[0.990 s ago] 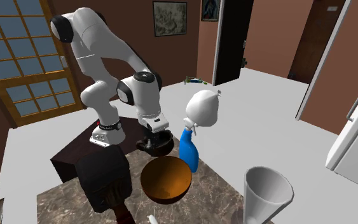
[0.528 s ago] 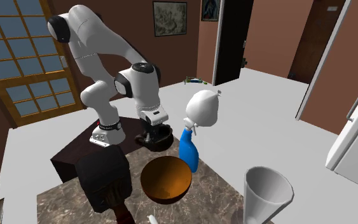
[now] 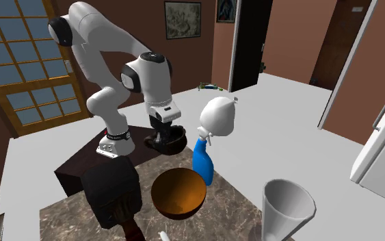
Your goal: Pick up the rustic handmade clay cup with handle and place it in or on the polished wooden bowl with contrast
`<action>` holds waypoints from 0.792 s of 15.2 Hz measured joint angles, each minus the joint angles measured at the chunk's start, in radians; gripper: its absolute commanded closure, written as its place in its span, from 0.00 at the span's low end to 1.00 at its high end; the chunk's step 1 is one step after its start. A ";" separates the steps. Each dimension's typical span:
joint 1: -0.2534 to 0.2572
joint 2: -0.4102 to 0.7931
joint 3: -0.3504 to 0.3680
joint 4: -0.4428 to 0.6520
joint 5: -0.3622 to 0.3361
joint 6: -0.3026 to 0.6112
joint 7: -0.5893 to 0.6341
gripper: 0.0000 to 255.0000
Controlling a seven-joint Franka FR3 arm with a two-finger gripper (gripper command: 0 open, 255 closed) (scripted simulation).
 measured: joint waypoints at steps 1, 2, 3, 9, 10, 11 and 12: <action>-0.001 -0.006 0.002 0.008 -0.001 -0.014 0.001 1.00; 0.000 -0.009 0.004 0.017 -0.001 -0.026 0.003 1.00; -0.002 -0.019 0.006 0.023 -0.004 -0.041 0.005 1.00; -0.002 -0.043 0.018 0.085 -0.006 -0.125 0.010 1.00; -0.001 -0.045 0.020 0.096 -0.006 -0.139 0.010 1.00; -0.002 -0.049 0.021 0.105 -0.007 -0.153 0.011 1.00; -0.001 -0.052 0.024 0.115 -0.006 -0.165 0.013 1.00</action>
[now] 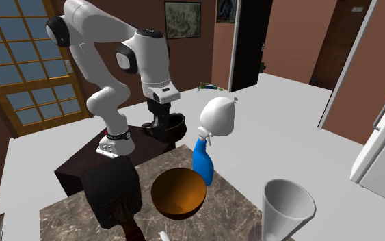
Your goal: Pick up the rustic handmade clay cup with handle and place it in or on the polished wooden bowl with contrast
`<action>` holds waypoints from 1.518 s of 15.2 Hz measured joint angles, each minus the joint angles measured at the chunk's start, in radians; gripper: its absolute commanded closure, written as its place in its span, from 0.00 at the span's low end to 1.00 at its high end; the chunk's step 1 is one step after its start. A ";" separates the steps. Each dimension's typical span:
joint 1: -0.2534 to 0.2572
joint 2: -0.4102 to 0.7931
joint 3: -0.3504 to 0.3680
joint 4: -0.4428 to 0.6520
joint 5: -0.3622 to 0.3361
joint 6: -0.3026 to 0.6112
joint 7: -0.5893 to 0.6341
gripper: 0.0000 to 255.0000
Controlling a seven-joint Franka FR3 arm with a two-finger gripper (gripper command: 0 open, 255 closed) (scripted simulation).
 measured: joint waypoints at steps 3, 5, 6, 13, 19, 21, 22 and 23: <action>0.001 -0.006 0.005 0.034 0.001 -0.040 0.002 1.00; 0.003 -0.008 0.010 0.061 0.003 -0.069 0.004 1.00; 0.003 -0.011 0.011 0.070 0.003 -0.081 0.004 1.00; 0.002 0.226 -0.092 0.313 0.090 -0.103 -0.146 1.00; -0.050 0.493 -0.156 0.607 0.234 -0.175 -0.292 1.00; -0.093 0.594 -0.166 0.723 0.291 -0.210 -0.342 1.00; -0.119 0.647 -0.168 0.784 0.321 -0.227 -0.365 1.00; -0.137 0.681 -0.167 0.824 0.339 -0.240 -0.378 1.00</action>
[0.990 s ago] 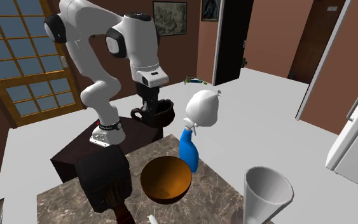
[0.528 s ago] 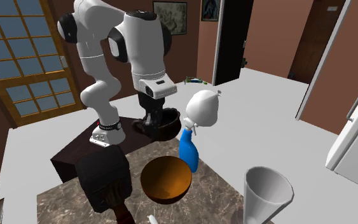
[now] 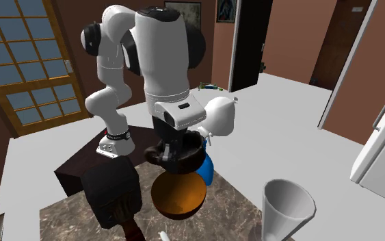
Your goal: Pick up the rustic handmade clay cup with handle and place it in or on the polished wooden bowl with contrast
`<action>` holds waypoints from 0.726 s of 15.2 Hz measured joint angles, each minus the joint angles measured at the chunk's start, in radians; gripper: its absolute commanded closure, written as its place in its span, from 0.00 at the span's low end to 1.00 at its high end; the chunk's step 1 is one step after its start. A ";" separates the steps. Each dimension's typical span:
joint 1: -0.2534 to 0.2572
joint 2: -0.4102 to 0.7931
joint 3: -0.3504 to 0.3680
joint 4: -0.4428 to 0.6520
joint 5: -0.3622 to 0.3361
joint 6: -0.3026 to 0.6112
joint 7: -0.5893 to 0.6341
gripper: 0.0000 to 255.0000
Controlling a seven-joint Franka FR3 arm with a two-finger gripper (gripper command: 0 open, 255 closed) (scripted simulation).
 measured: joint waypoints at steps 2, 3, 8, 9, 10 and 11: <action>-0.010 0.021 0.002 0.008 0.012 0.009 -0.011 1.00; -0.013 0.028 0.003 0.006 0.016 0.018 -0.014 1.00; -0.006 0.029 0.006 -0.059 0.019 0.082 -0.020 1.00; -0.005 0.031 0.006 -0.070 0.020 0.095 -0.022 1.00; -0.004 0.032 0.007 -0.084 0.021 0.108 -0.023 1.00; -0.001 0.031 0.008 -0.099 0.021 0.123 -0.023 1.00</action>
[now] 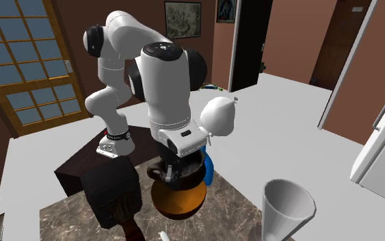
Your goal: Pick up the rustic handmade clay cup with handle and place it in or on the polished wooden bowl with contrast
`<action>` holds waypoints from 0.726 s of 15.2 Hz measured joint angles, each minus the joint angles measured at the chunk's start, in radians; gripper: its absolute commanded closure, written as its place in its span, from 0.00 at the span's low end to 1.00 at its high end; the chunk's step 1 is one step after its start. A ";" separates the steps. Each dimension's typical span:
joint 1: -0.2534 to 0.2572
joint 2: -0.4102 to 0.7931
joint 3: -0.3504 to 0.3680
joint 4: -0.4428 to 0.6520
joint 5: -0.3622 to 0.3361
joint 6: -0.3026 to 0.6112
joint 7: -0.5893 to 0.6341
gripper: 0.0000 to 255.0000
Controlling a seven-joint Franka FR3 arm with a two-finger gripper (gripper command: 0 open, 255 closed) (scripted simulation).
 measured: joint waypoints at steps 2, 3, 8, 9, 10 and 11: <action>0.002 0.004 0.002 -0.020 0.003 0.024 -0.002 1.00; 0.003 0.006 0.003 -0.031 0.005 0.036 -0.003 1.00; 0.003 0.010 0.004 -0.054 0.008 0.062 -0.008 1.00; 0.003 0.010 0.004 -0.055 0.008 0.063 -0.008 1.00; 0.003 0.010 0.004 -0.055 0.008 0.063 -0.008 1.00; 0.003 0.010 0.004 -0.055 0.008 0.063 -0.008 1.00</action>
